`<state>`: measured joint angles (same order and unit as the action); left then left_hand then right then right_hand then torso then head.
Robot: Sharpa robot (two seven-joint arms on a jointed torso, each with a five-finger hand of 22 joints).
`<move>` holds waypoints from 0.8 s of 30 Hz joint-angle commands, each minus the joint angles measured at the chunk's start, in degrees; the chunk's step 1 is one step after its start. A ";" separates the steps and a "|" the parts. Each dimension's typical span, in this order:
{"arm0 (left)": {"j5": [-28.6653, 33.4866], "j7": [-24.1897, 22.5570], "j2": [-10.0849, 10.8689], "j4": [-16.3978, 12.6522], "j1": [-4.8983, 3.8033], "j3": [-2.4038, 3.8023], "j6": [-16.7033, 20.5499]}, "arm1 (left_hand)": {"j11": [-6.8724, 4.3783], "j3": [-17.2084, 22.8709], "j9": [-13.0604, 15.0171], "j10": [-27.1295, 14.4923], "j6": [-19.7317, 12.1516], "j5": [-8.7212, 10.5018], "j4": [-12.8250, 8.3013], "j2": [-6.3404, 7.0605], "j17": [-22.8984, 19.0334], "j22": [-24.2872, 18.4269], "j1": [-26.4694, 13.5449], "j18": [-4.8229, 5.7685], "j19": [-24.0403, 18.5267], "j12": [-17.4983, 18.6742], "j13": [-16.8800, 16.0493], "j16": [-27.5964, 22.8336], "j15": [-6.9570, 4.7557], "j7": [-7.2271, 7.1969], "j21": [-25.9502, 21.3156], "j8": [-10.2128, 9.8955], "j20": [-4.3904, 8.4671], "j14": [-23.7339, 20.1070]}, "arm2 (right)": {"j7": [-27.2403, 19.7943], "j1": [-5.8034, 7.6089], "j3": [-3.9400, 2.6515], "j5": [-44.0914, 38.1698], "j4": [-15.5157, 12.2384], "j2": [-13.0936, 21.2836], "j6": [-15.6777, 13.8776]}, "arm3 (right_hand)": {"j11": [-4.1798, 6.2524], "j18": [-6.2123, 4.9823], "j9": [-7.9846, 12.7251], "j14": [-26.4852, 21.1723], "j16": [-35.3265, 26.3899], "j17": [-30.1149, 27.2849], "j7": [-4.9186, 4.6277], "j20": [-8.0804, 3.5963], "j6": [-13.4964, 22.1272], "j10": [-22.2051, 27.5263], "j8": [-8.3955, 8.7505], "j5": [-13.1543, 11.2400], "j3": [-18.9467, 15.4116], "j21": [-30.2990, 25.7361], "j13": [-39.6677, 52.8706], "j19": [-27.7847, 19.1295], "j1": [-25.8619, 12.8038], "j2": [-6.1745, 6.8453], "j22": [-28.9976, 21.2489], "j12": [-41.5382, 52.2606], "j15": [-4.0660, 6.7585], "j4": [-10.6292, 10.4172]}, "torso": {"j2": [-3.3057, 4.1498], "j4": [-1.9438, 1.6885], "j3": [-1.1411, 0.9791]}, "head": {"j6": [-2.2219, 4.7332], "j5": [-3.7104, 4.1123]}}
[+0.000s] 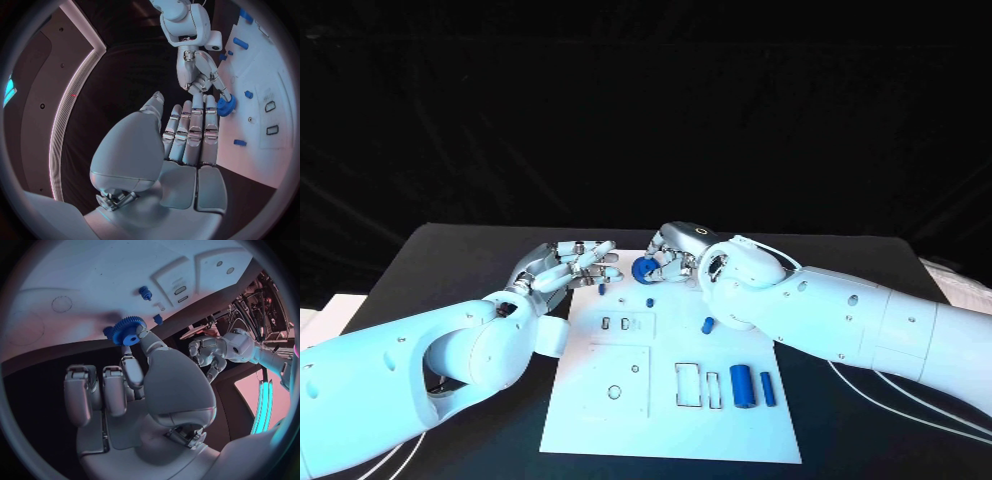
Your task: Assemble the parts on the task board
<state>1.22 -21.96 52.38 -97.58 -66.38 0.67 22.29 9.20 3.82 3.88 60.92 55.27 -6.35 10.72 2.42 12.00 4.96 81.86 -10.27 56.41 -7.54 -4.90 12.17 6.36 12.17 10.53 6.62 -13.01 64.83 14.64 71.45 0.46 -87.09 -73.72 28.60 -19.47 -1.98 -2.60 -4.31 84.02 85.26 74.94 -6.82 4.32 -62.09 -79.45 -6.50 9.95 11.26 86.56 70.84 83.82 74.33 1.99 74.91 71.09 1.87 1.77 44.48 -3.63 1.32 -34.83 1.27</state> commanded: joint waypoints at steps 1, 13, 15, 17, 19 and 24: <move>0.10 -0.34 -0.15 -0.06 -0.08 0.06 -1.17 | -0.08 -0.06 -0.02 -0.20 -0.07 0.20 -0.26 -0.50 0.09 -0.04 -0.03 -0.24 0.34 0.20 0.09 -0.33 0.00 0.08 -0.24 -0.37 0.11 0.12 | 0.89 -0.36 0.11 -1.35 0.72 -0.73 1.59 | -0.10 0.62 0.02 4.19 0.03 5.67 -0.22 0.11 0.60 0.54 0.43 0.12 0.51 -0.01 -0.18 0.39 -0.55 -0.08 6.67 -0.41 0.07 -0.66 | 0.03 0.00 -0.09 | -0.19 -0.21; 0.10 -0.23 -0.13 -0.05 -0.11 0.06 -1.20 | -0.09 -0.02 -0.02 -0.17 -0.05 0.19 -0.41 -0.58 0.15 -0.09 0.07 -0.25 0.38 0.23 0.12 -0.41 -0.01 0.06 -0.32 -0.40 0.11 0.13 | 1.86 -0.73 0.35 -1.82 2.37 -1.89 1.26 | -1.05 0.23 0.51 3.84 -0.79 4.28 -1.34 0.72 3.58 3.50 2.62 -0.23 0.67 -0.77 -3.80 -0.86 -1.32 0.93 5.00 -4.96 -0.69 -0.95 | 0.00 0.20 -0.10 | -0.55 -0.39; 0.10 -0.18 -0.13 -0.07 -0.12 0.06 -1.22 | -0.09 -0.02 -0.02 -0.17 -0.05 0.19 -0.41 -0.58 0.15 -0.09 0.07 -0.25 0.38 0.23 0.12 -0.41 -0.01 0.06 -0.32 -0.40 0.11 0.13 | 1.86 -0.74 0.39 -1.76 2.56 -2.02 1.17 | -1.42 0.10 0.61 3.70 -1.11 3.76 -1.68 0.98 5.13 5.13 3.02 -0.29 0.56 -1.06 -5.87 -1.30 -1.53 1.25 4.41 -7.39 -0.99 -1.09 | -0.01 0.19 -0.09 | -0.52 -0.39; 0.10 -0.15 -0.12 -0.07 -0.12 0.06 -1.23 | -0.09 -0.02 -0.02 -0.17 -0.05 0.19 -0.41 -0.58 0.15 -0.09 0.07 -0.25 0.38 0.23 0.12 -0.41 -0.01 0.06 -0.32 -0.40 0.11 0.13 | 1.86 -0.74 0.43 -1.73 2.71 -2.14 1.17 | -1.72 -0.04 0.66 3.57 -1.43 3.26 -2.04 1.27 6.89 6.75 3.07 -0.23 0.31 -1.35 -7.91 -1.74 -1.82 1.55 3.81 -9.76 -1.27 -1.34 | 0.00 0.17 -0.10 | -0.47 -0.39; 0.10 -0.11 -0.12 -0.08 -0.13 0.06 -1.26 | -0.09 -0.02 -0.02 -0.17 -0.05 0.19 -0.41 -0.58 0.15 -0.09 0.07 -0.25 0.38 0.23 0.12 -0.41 -0.01 0.06 -0.32 -0.40 0.11 0.13 | 1.85 -0.74 0.49 -1.70 2.92 -2.32 1.21 | -1.94 -0.15 0.65 3.47 -1.71 2.85 -2.27 1.48 8.07 7.81 3.07 -0.27 0.08 -1.57 -9.23 -2.06 -1.99 1.74 3.37 -11.28 -1.48 -1.57 | 0.00 0.12 -0.12 | -0.46 -0.33; 0.10 -0.05 -0.11 -0.11 -0.14 0.06 -1.27 | -0.09 -0.02 -0.02 -0.17 -0.05 0.19 -0.41 -0.58 0.15 -0.09 0.07 -0.25 0.38 0.23 0.12 -0.41 -0.01 0.06 -0.32 -0.40 0.11 0.13 | 1.81 -0.75 0.60 -1.62 3.35 -2.69 1.33 | -2.27 -0.32 0.65 3.32 -2.14 2.19 -2.61 1.77 9.80 8.86 3.06 -0.39 -0.32 -1.94 -10.53 -2.57 -2.07 2.03 2.66 -12.76 -1.75 -1.90 | 0.03 0.12 -0.09 | -0.42 -0.29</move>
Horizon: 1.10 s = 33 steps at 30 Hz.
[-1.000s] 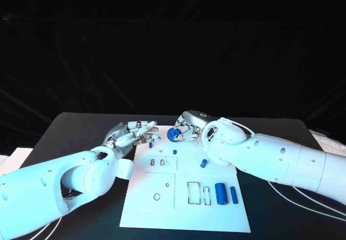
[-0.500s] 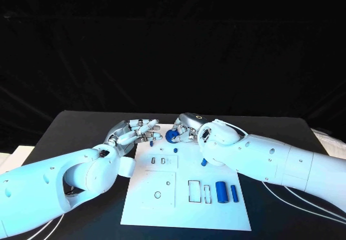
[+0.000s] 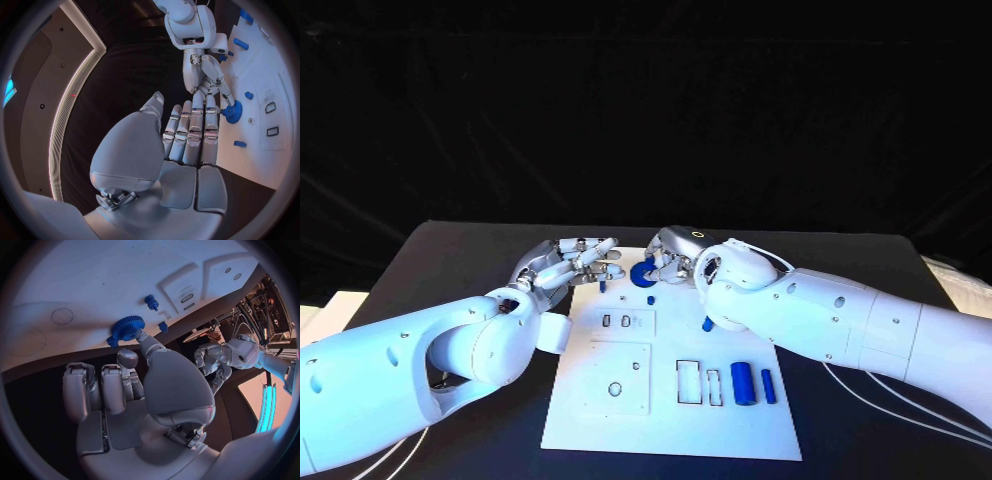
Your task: Assemble the parts on the task board
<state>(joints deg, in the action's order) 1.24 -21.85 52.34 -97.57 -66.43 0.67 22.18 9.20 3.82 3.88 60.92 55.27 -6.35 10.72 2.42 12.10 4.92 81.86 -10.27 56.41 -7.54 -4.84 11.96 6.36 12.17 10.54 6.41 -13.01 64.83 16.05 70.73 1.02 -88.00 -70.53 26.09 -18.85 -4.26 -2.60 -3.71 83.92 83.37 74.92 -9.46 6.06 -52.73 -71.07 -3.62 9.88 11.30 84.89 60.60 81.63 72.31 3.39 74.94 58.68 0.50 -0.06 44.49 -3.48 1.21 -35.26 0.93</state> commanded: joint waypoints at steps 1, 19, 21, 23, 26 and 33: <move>0.08 -0.14 -0.08 -0.13 -0.09 0.06 -1.16 | -0.09 -0.02 -0.02 -0.17 -0.05 0.19 -0.42 -0.58 0.05 -0.05 0.07 -0.25 0.38 0.23 0.05 -0.20 -0.01 0.06 -0.32 -0.19 0.11 0.13 | 0.34 -0.03 0.06 -0.65 0.18 -0.22 0.73 | -0.02 -0.33 0.04 3.39 -0.32 2.11 0.00 0.06 0.58 0.60 0.16 -0.35 -0.44 -0.31 -0.44 -0.43 -0.09 0.69 2.56 -0.52 -0.42 -0.13 | 0.02 -0.03 0.01 | -0.01 0.04; 0.09 -0.10 0.52 -0.18 -0.10 0.05 -1.16 | -0.08 -0.02 -0.02 -0.19 -0.06 0.20 -0.48 -0.60 0.08 -0.07 0.08 -0.25 0.40 0.27 0.07 -0.24 0.00 0.07 -0.36 -0.22 0.11 0.13 | -6.87 0.38 -0.50 6.17 -11.33 12.03 -6.39 | 0.23 -0.26 -0.37 3.47 -0.36 2.25 0.30 0.11 -0.64 -1.07 -0.57 1.51 -0.98 -0.22 1.38 -0.11 0.30 0.51 2.92 1.73 -0.30 -0.69 | -0.21 0.60 -0.10 | 0.17 -0.25; 0.09 -0.12 0.65 -0.21 -0.10 0.05 -1.18 | -0.08 -0.02 -0.03 -0.20 -0.08 0.20 -0.52 -0.62 0.10 -0.09 0.09 -0.25 0.41 0.30 0.09 -0.27 0.00 0.07 -0.39 -0.24 0.11 0.13 | -9.46 0.63 -0.62 8.44 -12.89 15.06 -5.50 | 0.35 -0.22 -0.44 3.55 -0.23 2.50 0.44 0.03 -1.21 -1.71 -0.76 1.55 -1.01 -0.14 2.14 0.02 0.76 0.58 3.09 2.62 -0.20 -0.43 | -0.30 0.90 -0.18 | 0.25 -0.36; 0.09 -0.13 0.70 -0.18 -0.10 0.05 -1.21 | -0.08 -0.02 -0.03 -0.20 -0.08 0.20 -0.52 -0.62 0.10 -0.09 0.09 -0.25 0.41 0.30 0.09 -0.27 0.00 0.07 -0.39 -0.24 0.11 0.13 | -12.19 0.79 -0.70 10.37 -13.97 17.97 -4.32 | 0.49 -0.20 -0.50 3.59 -0.16 2.66 0.56 -0.07 -1.81 -2.20 -0.95 1.28 -0.89 -0.11 2.76 0.09 1.63 0.64 3.18 3.35 -0.08 0.13 | -0.47 1.30 -0.31 | 0.20 -0.40; 0.09 -0.15 0.64 -0.07 -0.09 0.04 -1.31 | -0.08 -0.02 -0.03 -0.20 -0.07 0.20 -0.54 -0.63 0.11 -0.10 0.10 -0.25 0.42 0.30 0.09 -0.28 0.00 0.06 -0.40 -0.25 0.11 0.13 | -15.88 0.91 -0.76 12.72 -14.35 21.54 -2.39 | 0.55 -0.12 -0.46 3.71 0.14 3.22 0.59 -0.18 -2.06 -2.34 -0.91 1.12 -0.73 0.02 3.02 0.31 2.86 0.82 3.50 3.61 0.00 1.02 | -0.63 1.81 -0.51 | 0.44 -0.49; 0.10 -0.16 0.27 0.37 -0.05 0.03 -1.63 | -0.09 0.00 -0.02 -0.19 -0.07 0.20 -0.58 -0.65 0.13 -0.11 0.13 -0.25 0.43 0.31 0.10 -0.30 -0.01 0.04 -0.42 -0.25 0.11 0.14 | -21.35 0.38 -0.77 15.65 -12.02 26.05 -0.28 | 0.53 -0.03 -0.35 3.86 0.57 4.03 0.53 -0.22 -1.99 -2.05 -0.68 1.41 -0.64 0.17 2.76 0.55 3.94 0.88 3.88 3.26 -0.01 1.81 | -0.98 2.69 -1.08 | 0.70 -0.72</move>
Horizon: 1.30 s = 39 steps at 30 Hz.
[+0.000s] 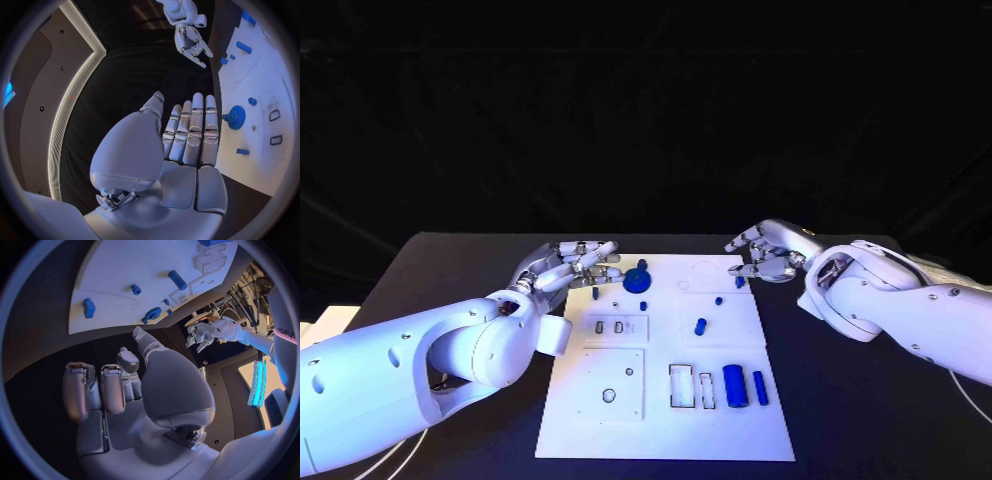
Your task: Assemble the parts on the task board
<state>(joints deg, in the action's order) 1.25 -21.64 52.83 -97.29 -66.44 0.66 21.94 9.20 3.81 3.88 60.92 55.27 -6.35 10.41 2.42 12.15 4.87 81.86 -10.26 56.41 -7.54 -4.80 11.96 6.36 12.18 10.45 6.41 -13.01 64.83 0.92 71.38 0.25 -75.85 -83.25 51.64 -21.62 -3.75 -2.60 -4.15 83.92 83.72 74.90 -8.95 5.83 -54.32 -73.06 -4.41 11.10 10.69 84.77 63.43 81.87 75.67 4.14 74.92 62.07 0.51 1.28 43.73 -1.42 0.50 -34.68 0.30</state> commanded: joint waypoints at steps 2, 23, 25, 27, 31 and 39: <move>0.09 -0.36 -0.34 0.23 -0.03 0.04 -1.42 | -0.09 0.01 -0.02 -0.19 -0.06 0.20 -0.27 -0.66 0.08 -0.06 0.13 -0.25 0.44 0.31 0.06 -0.30 -0.01 0.03 -0.34 -0.26 0.11 0.15 | -6.68 -0.48 0.02 3.63 1.80 1.00 2.65 | -0.01 -0.03 0.13 3.86 0.22 4.06 -0.02 0.02 -0.29 0.02 0.21 0.09 -0.12 0.30 -0.18 0.32 0.63 0.23 3.93 -0.26 -0.03 0.56 | -0.28 0.85 -0.54 | 0.27 -0.09; 0.10 -0.31 -1.15 1.00 0.13 0.02 -1.70 | -0.11 0.03 -0.02 -0.17 -0.05 0.19 -0.35 -0.71 0.12 -0.09 0.18 -0.25 0.47 0.33 0.07 -0.34 -0.02 0.00 -0.37 -0.27 0.12 0.17 | -7.22 -3.48 0.07 3.52 11.16 -3.29 2.47 | -0.13 -0.08 0.23 3.80 0.09 3.88 -0.14 0.07 0.16 0.30 0.51 0.04 -0.37 0.18 -0.50 0.14 0.82 0.13 3.69 -0.66 -0.12 0.72 | -0.32 1.03 -0.75 | -0.35 -0.25; 0.10 -0.31 -1.18 1.02 0.14 0.02 -1.72 | -0.11 0.03 -0.02 -0.17 -0.05 0.19 -0.35 -0.71 0.12 -0.09 0.18 -0.25 0.47 0.33 0.07 -0.34 -0.02 0.00 -0.37 -0.27 0.12 0.17 | -7.08 -3.74 0.07 3.56 11.71 -3.94 2.41 | -0.13 -0.08 0.21 3.79 0.09 3.88 -0.14 0.08 0.06 0.18 0.46 0.02 -0.30 0.19 -0.35 0.15 0.89 -0.11 3.71 -0.50 -0.13 0.70 | -0.32 1.03 -0.71 | -0.42 -0.27; 0.10 -0.30 -1.20 1.06 0.14 0.02 -1.73 | -0.11 0.03 -0.02 -0.17 -0.05 0.19 -0.35 -0.71 0.12 -0.09 0.18 -0.25 0.47 0.33 0.07 -0.34 -0.02 0.00 -0.37 -0.27 0.12 0.17 | -6.99 -3.91 0.07 3.59 12.11 -4.41 2.45 | -0.13 -0.07 0.20 3.80 0.09 3.89 -0.14 0.09 0.02 0.15 0.44 0.00 -0.29 0.19 -0.31 0.16 0.91 -0.18 3.72 -0.46 -0.13 0.70 | -0.31 1.01 -0.73 | -0.60 -0.34; 0.10 -0.29 -1.23 1.13 0.15 0.02 -1.71 | -0.11 0.03 -0.02 -0.17 -0.05 0.19 -0.35 -0.71 0.12 -0.09 0.18 -0.25 0.47 0.33 0.07 -0.34 -0.02 0.00 -0.37 -0.27 0.12 0.17 | -6.83 -4.15 0.07 3.61 12.83 -5.21 2.72 | -0.13 -0.08 0.17 3.81 0.13 3.97 -0.14 0.10 -0.13 0.07 0.37 -0.07 -0.24 0.19 -0.22 0.15 0.95 -0.38 3.71 -0.36 -0.14 0.69 | -0.37 0.98 -0.71 | -0.77 -0.52; 0.10 -0.25 -1.30 1.21 0.15 0.02 -1.75 | -0.11 0.03 -0.02 -0.17 -0.05 0.19 -0.35 -0.71 0.12 -0.09 0.18 -0.25 0.47 0.33 0.07 -0.34 -0.02 0.00 -0.37 -0.27 0.12 0.17 | -5.78 -4.30 0.06 4.20 13.96 -6.40 3.40 | -0.04 -0.07 0.03 3.81 0.12 4.01 -0.06 0.08 -1.28 -0.31 -0.03 -1.10 0.44 0.20 0.22 0.18 1.52 -1.74 3.76 0.13 -0.07 0.86 | -0.39 1.04 -0.71 | -1.04 -0.58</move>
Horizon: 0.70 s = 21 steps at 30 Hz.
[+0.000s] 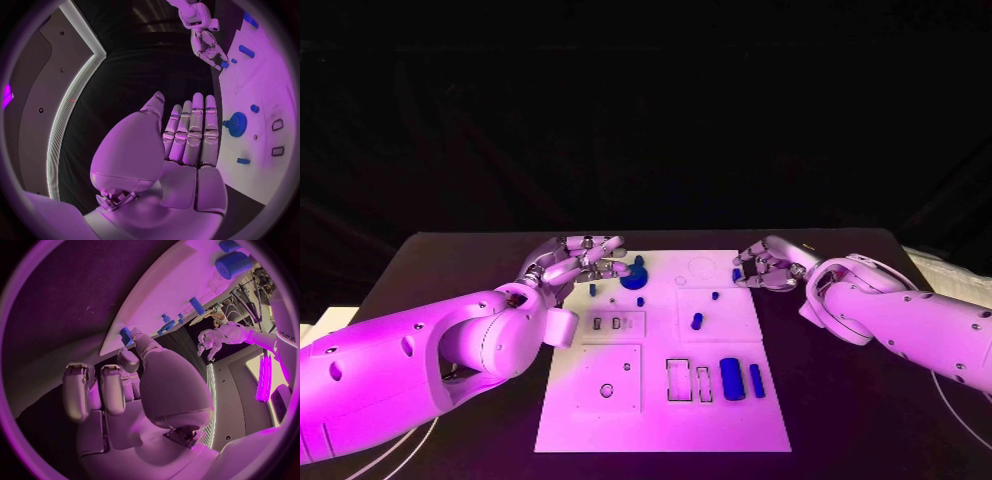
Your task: Assemble the parts on the task board
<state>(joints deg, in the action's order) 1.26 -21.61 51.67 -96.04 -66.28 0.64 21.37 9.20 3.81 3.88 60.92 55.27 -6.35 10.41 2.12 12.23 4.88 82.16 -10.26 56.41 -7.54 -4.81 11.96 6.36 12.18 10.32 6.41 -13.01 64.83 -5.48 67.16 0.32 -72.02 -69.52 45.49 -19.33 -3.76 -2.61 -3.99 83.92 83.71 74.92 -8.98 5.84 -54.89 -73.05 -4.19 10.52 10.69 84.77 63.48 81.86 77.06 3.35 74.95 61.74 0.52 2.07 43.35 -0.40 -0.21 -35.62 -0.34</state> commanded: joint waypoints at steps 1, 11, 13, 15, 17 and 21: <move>0.09 -0.28 -0.15 -0.02 -0.01 0.04 -1.19 | -0.11 0.03 -0.02 -0.17 -0.05 0.19 -0.36 -0.42 0.05 -0.10 -0.11 -0.25 0.47 0.33 0.09 -0.34 -0.02 0.00 -0.24 -0.27 0.12 0.17 | 0.69 -0.07 -0.01 0.40 0.29 -0.30 1.17 | 0.01 -0.07 -0.14 3.81 0.14 3.99 0.00 0.06 -0.95 -0.36 -0.33 -0.86 0.61 0.21 0.23 0.20 0.26 -1.14 3.75 0.52 -0.05 0.14 | -0.01 0.01 0.00 | -0.10 0.09; 0.09 -0.26 -0.24 0.32 -0.01 0.04 -1.08 | -0.12 0.05 -0.02 -0.16 -0.04 0.19 -0.43 -0.49 0.09 -0.12 -0.08 -0.26 0.51 0.36 0.11 -0.38 -0.03 0.00 -0.29 -0.30 0.12 0.19 | 1.14 -0.08 -0.01 0.71 0.65 -0.87 2.42 | 0.27 -0.03 -0.25 3.85 0.19 4.15 0.30 -0.08 -2.58 -0.82 -0.77 -2.03 1.60 0.29 0.76 0.34 0.56 -2.01 3.96 1.11 0.13 0.47 | 0.00 0.06 -0.03 | -0.17 0.04; 0.09 -0.26 -0.24 0.34 -0.01 0.04 -1.08 | -0.12 0.05 -0.02 -0.16 -0.04 0.19 -0.43 -0.49 0.09 -0.12 -0.08 -0.26 0.51 0.36 0.11 -0.38 -0.03 0.00 -0.29 -0.30 0.12 0.19 | 1.21 -0.08 -0.01 0.72 0.74 -0.97 2.64 | 0.34 -0.02 -0.27 3.86 0.20 4.18 0.40 -0.12 -2.93 -0.96 -0.88 -2.15 1.75 0.30 0.92 0.36 0.56 -2.12 3.99 1.29 0.19 0.52 | -0.01 0.04 -0.01 | -0.28 0.05; 0.09 -0.26 -0.24 0.34 -0.01 0.04 -1.09 | -0.12 0.05 -0.02 -0.16 -0.04 0.19 -0.43 -0.49 0.09 -0.12 -0.08 -0.26 0.51 0.36 0.11 -0.38 -0.03 0.00 -0.29 -0.30 0.12 0.19 | 1.27 -0.08 -0.01 0.72 0.86 -1.07 2.86 | 0.37 -0.02 -0.28 3.86 0.19 4.18 0.44 -0.13 -3.07 -1.00 -0.92 -2.22 1.79 0.31 0.96 0.37 0.53 -2.14 4.01 1.34 0.21 0.53 | -0.01 0.03 -0.02 | -0.31 0.02; 0.09 -0.26 -0.24 0.35 -0.01 0.04 -1.09 | -0.12 0.05 -0.02 -0.16 -0.04 0.19 -0.43 -0.49 0.09 -0.12 -0.08 -0.26 0.51 0.36 0.11 -0.38 -0.03 0.00 -0.29 -0.30 0.12 0.19 | 1.36 -0.08 -0.01 0.69 1.00 -1.16 3.08 | 0.41 -0.02 -0.28 3.86 0.20 4.20 0.49 -0.16 -3.22 -1.05 -0.96 -2.30 1.84 0.31 1.00 0.37 0.49 -2.16 4.01 1.39 0.24 0.54 | -0.02 0.04 -0.04 | -0.39 -0.03; 0.09 -0.25 -0.21 0.34 -0.02 0.04 -1.08 | -0.12 0.05 -0.02 -0.16 -0.04 0.19 -0.43 -0.49 0.09 -0.12 -0.08 -0.26 0.51 0.36 0.11 -0.38 -0.03 0.00 -0.29 -0.30 0.12 0.19 | 1.54 -0.08 -0.01 0.55 1.37 -1.37 3.40 | 0.47 -0.01 -0.30 3.86 0.20 4.21 0.57 -0.20 -3.47 -1.07 -1.03 -2.47 1.91 0.33 1.00 0.40 0.43 -2.18 4.05 1.39 0.29 0.56 | -0.02 0.06 -0.04 | -0.47 -0.06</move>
<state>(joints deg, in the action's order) 1.26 -21.58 51.55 -95.64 -66.27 0.64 21.34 9.20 3.81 3.88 60.92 55.27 -6.35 10.41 2.12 12.26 4.81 82.16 -10.26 56.62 -7.54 -4.76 11.97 6.36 12.18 10.33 6.41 -12.80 64.83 -4.42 67.12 0.31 -71.31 -68.29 44.24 -17.38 -3.24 -2.60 -4.21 83.92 83.70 74.91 -8.47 5.71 -57.86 -73.79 -4.87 8.42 12.28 84.77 64.40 82.00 77.60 1.58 74.94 62.93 0.52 2.53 43.33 -0.36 -0.24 -36.04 -0.35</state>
